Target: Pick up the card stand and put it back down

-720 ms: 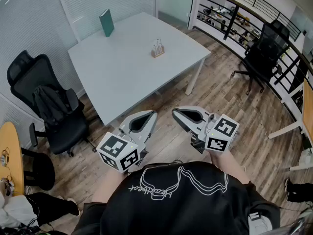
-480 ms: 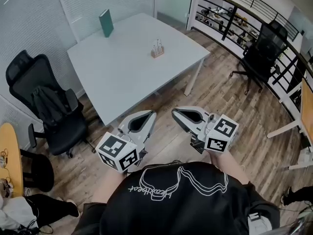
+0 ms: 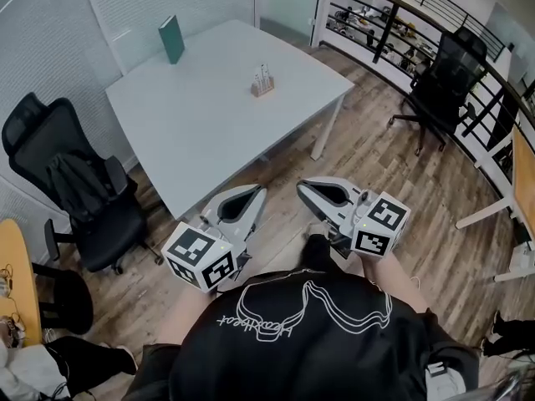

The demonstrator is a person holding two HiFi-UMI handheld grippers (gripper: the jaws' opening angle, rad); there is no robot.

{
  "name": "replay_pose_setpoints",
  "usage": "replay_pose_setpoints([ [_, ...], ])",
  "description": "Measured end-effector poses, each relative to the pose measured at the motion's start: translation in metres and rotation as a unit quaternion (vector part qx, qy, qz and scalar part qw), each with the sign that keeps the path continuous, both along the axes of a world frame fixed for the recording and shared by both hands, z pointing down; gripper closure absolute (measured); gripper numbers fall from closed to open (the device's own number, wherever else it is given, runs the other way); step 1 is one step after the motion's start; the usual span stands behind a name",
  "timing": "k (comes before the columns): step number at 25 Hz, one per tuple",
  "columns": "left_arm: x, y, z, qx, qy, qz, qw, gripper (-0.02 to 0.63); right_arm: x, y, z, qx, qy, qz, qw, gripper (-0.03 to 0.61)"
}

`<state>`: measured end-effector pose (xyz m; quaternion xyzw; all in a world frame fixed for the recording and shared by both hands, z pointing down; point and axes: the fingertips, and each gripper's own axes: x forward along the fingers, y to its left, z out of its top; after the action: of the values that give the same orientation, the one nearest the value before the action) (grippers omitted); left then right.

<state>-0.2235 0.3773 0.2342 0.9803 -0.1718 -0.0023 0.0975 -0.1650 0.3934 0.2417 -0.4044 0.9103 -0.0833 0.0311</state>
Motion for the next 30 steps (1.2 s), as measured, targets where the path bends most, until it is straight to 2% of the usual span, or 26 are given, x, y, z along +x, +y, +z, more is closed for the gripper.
replay_pose_setpoints([
  [6,0.002,-0.025,0.015,-0.002,-0.004,-0.022,0.9997,0.600,0.011,-0.031,0.015,-0.003,0.006,-0.003,1.000,0.569],
  [16,0.043,-0.134,0.031,-0.038,-0.006,-0.089,0.9953,0.600,0.058,-0.151,0.022,-0.020,-0.009,-0.064,0.998,0.569],
  [20,0.073,-0.190,0.032,-0.048,-0.008,-0.119,0.9917,0.600,0.086,-0.214,0.023,-0.034,-0.013,-0.097,0.995,0.569],
  [25,0.127,-0.271,0.036,-0.066,-0.011,-0.158,0.9852,0.600,0.136,-0.299,0.026,-0.054,-0.017,-0.142,0.988,0.569],
  [30,0.169,-0.349,0.046,-0.078,-0.020,-0.183,0.9798,0.600,0.174,-0.375,0.037,-0.068,-0.020,-0.170,0.983,0.569],
])
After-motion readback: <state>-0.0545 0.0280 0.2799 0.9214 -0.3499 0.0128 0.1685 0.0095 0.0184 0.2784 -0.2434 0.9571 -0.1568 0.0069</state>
